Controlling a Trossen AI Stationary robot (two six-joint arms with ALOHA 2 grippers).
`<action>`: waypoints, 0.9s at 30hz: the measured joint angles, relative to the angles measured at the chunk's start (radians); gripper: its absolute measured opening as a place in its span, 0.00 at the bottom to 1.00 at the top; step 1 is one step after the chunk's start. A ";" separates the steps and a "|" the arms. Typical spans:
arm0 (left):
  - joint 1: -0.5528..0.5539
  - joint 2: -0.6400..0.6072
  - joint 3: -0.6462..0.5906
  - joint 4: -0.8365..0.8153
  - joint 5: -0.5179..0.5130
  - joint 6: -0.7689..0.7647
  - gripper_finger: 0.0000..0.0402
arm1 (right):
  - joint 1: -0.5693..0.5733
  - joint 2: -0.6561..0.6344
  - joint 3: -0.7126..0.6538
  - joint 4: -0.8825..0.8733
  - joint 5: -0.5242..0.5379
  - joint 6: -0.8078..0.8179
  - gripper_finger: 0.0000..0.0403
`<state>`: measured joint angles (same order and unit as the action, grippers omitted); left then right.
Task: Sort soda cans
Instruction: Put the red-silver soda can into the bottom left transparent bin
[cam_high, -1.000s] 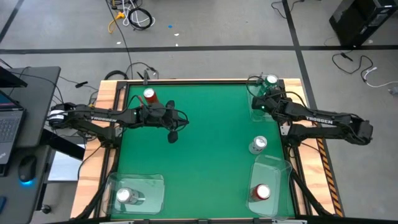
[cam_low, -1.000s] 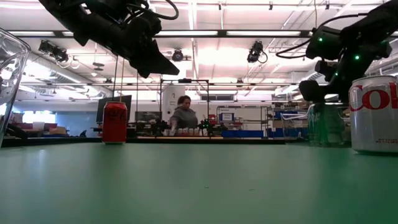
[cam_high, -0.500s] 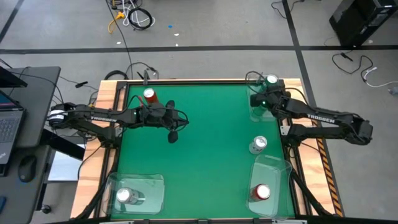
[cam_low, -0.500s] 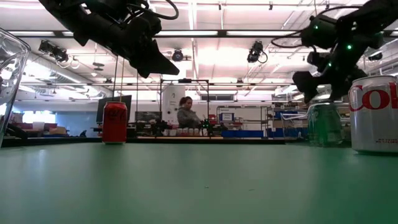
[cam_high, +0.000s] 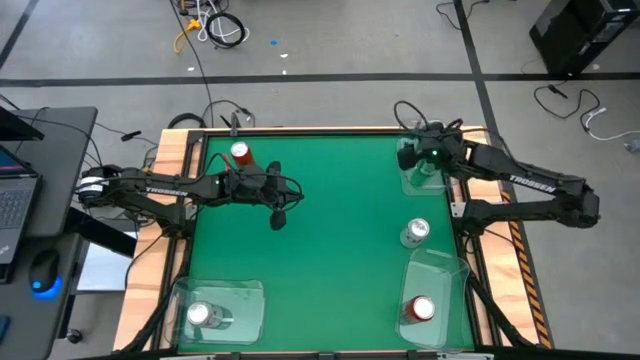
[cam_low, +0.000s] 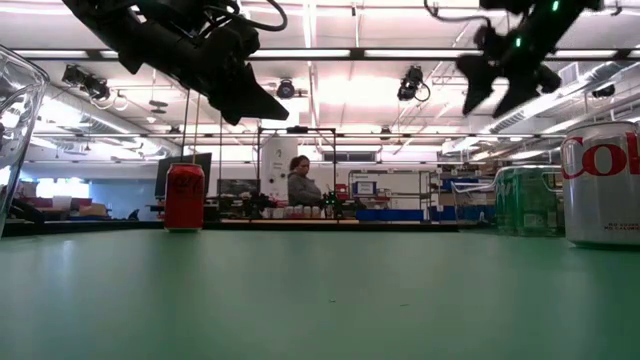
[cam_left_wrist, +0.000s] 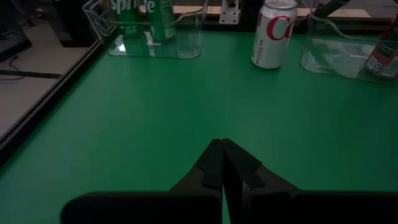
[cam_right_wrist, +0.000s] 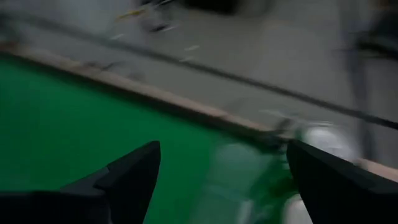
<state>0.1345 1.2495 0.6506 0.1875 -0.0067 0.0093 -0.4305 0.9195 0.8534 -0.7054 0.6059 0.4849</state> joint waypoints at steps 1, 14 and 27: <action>0.000 0.000 0.000 -0.001 0.000 0.000 0.00 | 0.017 0.000 0.032 -0.031 -0.063 -0.007 0.81; 0.000 0.000 0.000 -0.003 0.014 0.005 0.00 | 0.384 0.029 0.215 -0.500 -0.590 0.177 0.04; 0.000 0.000 0.000 0.000 0.046 -0.017 0.00 | 0.603 0.176 0.217 -0.575 -0.693 0.359 0.54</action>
<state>0.1349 1.2495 0.6506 0.1871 0.0391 -0.0073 0.1724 1.0957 1.0706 -1.2802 -0.0871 0.8440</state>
